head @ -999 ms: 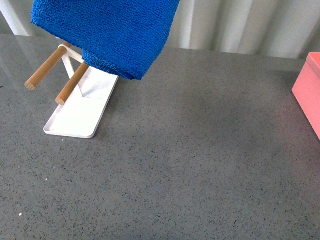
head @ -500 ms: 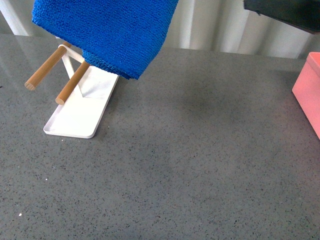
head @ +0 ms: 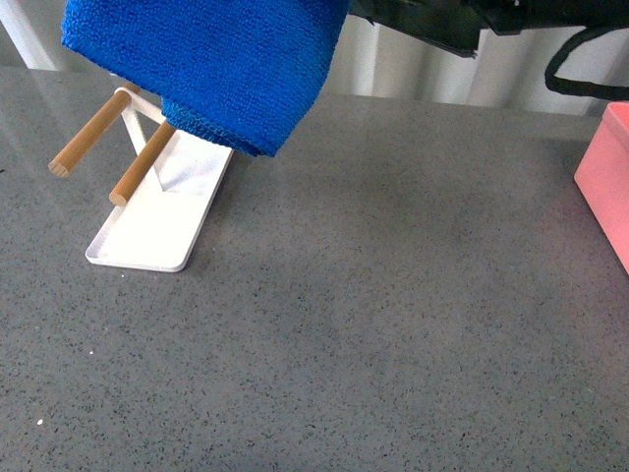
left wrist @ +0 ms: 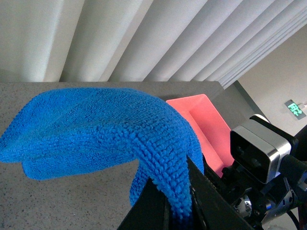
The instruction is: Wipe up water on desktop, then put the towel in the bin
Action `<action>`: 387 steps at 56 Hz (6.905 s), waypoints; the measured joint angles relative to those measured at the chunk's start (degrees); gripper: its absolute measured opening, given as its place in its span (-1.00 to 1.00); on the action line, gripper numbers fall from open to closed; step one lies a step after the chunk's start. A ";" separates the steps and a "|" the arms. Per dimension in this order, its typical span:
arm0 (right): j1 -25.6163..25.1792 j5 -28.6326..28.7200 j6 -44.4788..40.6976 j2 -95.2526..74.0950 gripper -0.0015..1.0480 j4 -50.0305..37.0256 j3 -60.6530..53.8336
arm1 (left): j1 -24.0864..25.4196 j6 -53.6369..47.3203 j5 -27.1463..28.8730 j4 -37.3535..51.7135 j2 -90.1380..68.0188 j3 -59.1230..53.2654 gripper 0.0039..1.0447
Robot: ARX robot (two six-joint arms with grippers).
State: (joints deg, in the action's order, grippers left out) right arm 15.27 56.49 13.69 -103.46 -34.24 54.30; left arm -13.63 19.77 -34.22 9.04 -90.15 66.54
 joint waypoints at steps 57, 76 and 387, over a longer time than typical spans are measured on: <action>1.60 -6.82 7.10 -2.93 -0.90 -3.72 3.54 | 0.00 0.07 -0.04 0.02 0.00 0.00 0.52; 0.28 -6.91 5.27 -1.70 -0.90 -1.60 2.36 | 0.68 -17.05 46.25 29.22 11.56 -24.96 -0.15; -1.66 -49.16 -33.86 -20.24 -0.90 46.86 27.67 | 13.51 -19.50 34.23 -9.01 89.96 -65.26 0.88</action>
State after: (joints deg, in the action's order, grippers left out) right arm 13.61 7.33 -20.16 -123.70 12.62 81.97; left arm -0.12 0.27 0.01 0.03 -0.19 1.28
